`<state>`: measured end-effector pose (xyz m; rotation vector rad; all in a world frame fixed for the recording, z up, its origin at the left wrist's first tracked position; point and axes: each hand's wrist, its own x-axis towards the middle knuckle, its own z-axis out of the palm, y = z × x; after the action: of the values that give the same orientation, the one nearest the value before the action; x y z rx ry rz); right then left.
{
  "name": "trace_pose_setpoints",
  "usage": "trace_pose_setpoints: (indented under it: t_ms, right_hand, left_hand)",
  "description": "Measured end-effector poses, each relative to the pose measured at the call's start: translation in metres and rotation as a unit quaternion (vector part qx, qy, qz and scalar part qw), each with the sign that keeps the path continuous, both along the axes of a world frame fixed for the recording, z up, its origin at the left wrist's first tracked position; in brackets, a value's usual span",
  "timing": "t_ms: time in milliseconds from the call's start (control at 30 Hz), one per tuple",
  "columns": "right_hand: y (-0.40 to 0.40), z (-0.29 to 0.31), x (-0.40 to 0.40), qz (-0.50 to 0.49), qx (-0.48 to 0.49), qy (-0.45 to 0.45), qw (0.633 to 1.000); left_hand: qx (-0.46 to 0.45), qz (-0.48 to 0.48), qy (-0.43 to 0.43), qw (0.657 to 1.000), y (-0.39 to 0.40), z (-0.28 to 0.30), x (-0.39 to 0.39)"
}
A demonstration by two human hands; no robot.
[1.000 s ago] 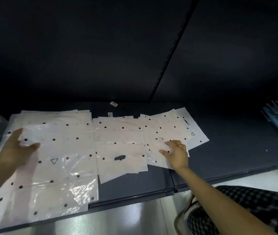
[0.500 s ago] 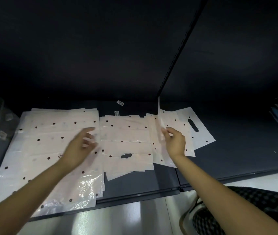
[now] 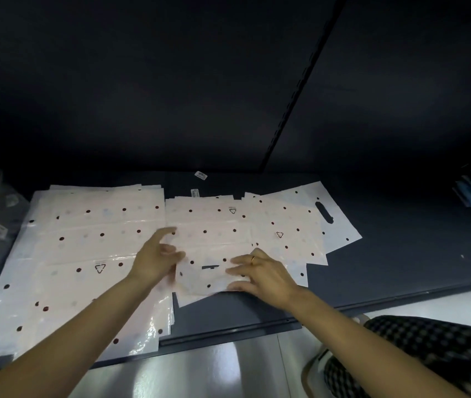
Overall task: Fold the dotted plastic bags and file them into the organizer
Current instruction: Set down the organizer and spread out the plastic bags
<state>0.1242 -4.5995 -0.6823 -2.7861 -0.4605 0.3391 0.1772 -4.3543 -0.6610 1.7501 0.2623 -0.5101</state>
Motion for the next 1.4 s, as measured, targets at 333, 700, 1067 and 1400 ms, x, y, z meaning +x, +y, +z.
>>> trace_pose_setpoints:
  t_ms: [333, 700, 1067, 1400]
  right_hand:
    - [-0.075, -0.019, 0.011, -0.365, -0.007, 0.016, 0.931]
    - [-0.072, 0.004, 0.019, -0.537, 0.268, -0.066, 0.797]
    - [0.073, 0.069, 0.032, -0.396, 0.549, 0.19, 0.712]
    - [-0.034, 0.004, 0.024, -0.473, 0.169, -0.016, 0.865]
  left_hand:
    - [0.331, -0.327, -0.219, 0.857, -0.003, -0.02, -0.019]
    - [0.409, -0.399, -0.247, 0.782, -0.004, -0.02, -0.02]
    - [-0.093, -0.097, -0.077, 0.988, -0.032, 0.019, -0.022]
    - [0.073, 0.148, -0.113, 0.98, 0.091, 0.005, 0.037]
